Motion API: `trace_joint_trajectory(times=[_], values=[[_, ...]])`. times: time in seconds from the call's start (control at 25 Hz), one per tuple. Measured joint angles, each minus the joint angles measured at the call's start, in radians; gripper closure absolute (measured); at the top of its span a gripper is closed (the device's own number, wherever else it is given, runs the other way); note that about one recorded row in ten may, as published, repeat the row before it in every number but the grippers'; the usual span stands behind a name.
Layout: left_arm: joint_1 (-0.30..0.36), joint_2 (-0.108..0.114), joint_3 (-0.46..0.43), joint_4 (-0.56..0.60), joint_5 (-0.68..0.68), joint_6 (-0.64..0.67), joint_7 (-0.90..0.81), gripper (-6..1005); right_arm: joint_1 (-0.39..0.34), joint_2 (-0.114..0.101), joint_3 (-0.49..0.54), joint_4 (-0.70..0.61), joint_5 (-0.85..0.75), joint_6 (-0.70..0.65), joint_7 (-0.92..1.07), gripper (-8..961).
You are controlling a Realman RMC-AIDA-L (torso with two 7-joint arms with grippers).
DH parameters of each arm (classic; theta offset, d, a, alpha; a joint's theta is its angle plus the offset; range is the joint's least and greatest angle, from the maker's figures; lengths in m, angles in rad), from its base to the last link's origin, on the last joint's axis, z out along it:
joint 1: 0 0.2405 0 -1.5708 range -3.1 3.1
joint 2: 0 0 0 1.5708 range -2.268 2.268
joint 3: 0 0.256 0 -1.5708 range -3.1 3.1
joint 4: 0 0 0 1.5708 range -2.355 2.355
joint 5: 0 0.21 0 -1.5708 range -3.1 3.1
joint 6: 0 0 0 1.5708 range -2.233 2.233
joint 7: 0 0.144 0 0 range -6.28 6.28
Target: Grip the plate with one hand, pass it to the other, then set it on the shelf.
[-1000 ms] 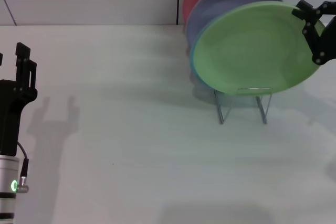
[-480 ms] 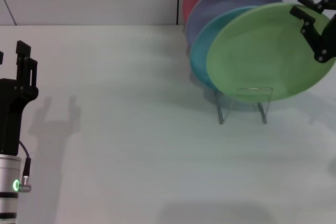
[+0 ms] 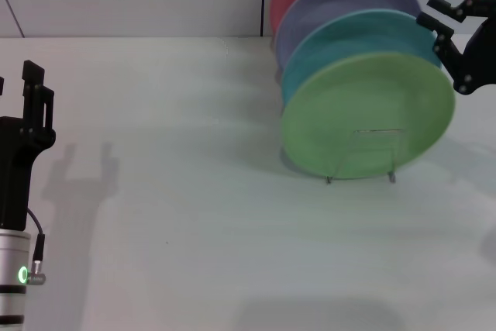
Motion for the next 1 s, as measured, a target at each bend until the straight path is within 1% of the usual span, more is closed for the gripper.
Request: trace_joint_trajectory(times=[0.08, 0.12, 0.16, 0.2, 0.24, 0.28, 0.32, 0.36, 0.44, 0.48, 0.52, 0.56, 0.6, 0.64, 0.68, 0.72, 0.76, 0.8, 0.84, 0.92, 0.96, 1.0], values=[[0.001, 0.000, 0.001, 0.000, 0.000, 0.001, 0.000, 426, -0.002, 0.001, 0.001, 0.003, 0.035, -0.035, 0.072, 823], [0.002, 0.001, 0.001, 0.000, 0.000, 0.002, 0.000, 426, -0.002, 0.001, 0.001, 0.003, 0.035, -0.035, 0.072, 821], [0.002, 0.001, 0.001, 0.000, 0.000, 0.002, 0.000, 426, -0.006, 0.001, -0.001, 0.003, 0.103, -0.058, 0.166, 820], [0.002, 0.001, 0.001, 0.000, 0.000, 0.002, 0.000, 426, -0.006, 0.001, -0.001, 0.003, 0.103, -0.058, 0.166, 818], [0.003, 0.001, 0.002, 0.003, 0.000, 0.003, -0.001, 426, -0.010, 0.003, 0.000, 0.004, 0.200, -0.074, 0.286, 817], [0.003, 0.001, 0.002, 0.003, 0.000, 0.003, -0.001, 426, -0.010, 0.003, 0.000, 0.004, 0.200, -0.074, 0.286, 815], [0.004, 0.002, 0.002, 0.011, 0.000, 0.009, -0.003, 426, -0.013, 0.005, 0.001, 0.004, 0.245, -0.079, 0.344, 813], [0.004, 0.003, 0.002, 0.014, 0.000, 0.013, -0.003, 426, -0.029, 0.014, 0.003, 0.004, 0.375, -0.084, 0.468, 812], [0.003, 0.004, 0.002, 0.033, 0.000, 0.026, -0.003, 426, -0.049, 0.023, 0.003, 0.002, 0.485, -0.074, 0.575, 809], [0.002, 0.004, 0.002, 0.038, 0.000, 0.029, -0.003, 426, -0.049, 0.023, 0.003, 0.002, 0.485, -0.074, 0.575, 807], [0.001, 0.004, 0.002, 0.045, 0.000, 0.032, -0.004, 426, -0.062, 0.028, 0.004, 0.001, 0.544, -0.056, 0.631, 806], [-0.001, 0.004, 0.002, 0.056, 0.000, 0.035, -0.004, 426, -0.091, 0.036, 0.007, -0.004, 0.637, -0.015, 0.731, 804], [-0.001, 0.004, 0.002, 0.056, 0.000, 0.035, -0.004, 426, -0.091, 0.036, 0.007, -0.004, 0.637, -0.015, 0.731, 803], [-0.004, 0.003, 0.001, 0.079, 0.000, 0.038, -0.004, 426, -0.132, 0.046, 0.012, -0.009, 0.739, 0.033, 0.851, 801], [-0.005, 0.003, -0.001, 0.096, 0.000, 0.038, -0.003, 426, -0.132, 0.046, 0.012, -0.009, 0.739, 0.033, 0.851, 756], [-0.006, 0.003, -0.003, 0.116, 0.000, 0.038, 0.000, 426, -0.155, 0.049, 0.015, -0.002, 0.786, 0.049, 0.889, 711], [-0.006, 0.003, -0.005, 0.131, -0.001, 0.038, 0.000, 426, -0.207, 0.059, 0.022, 0.022, 0.905, 0.083, 0.935, 667], [-0.006, 0.003, -0.005, 0.131, -0.001, 0.038, 0.000, 426, -0.207, 0.059, 0.022, 0.022, 0.905, 0.083, 0.935, 622], [-0.007, 0.003, -0.017, 0.181, -0.005, 0.039, -0.001, 426, -0.232, 0.067, 0.025, 0.035, 0.972, 0.102, 0.940, 577], [-0.008, 0.004, -0.031, 0.205, -0.006, 0.036, -0.004, 426, -0.269, 0.087, 0.029, 0.047, 1.090, 0.147, 0.940, 575], [-0.010, 0.005, -0.051, 0.237, -0.007, 0.031, -0.005, 426, -0.292, 0.102, 0.030, 0.046, 1.153, 0.185, 0.939, 575], [-0.010, 0.005, -0.051, 0.237, -0.007, 0.031, -0.005, 426, -0.292, 0.102, 0.030, 0.046, 1.153, 0.185, 0.939, 574]])
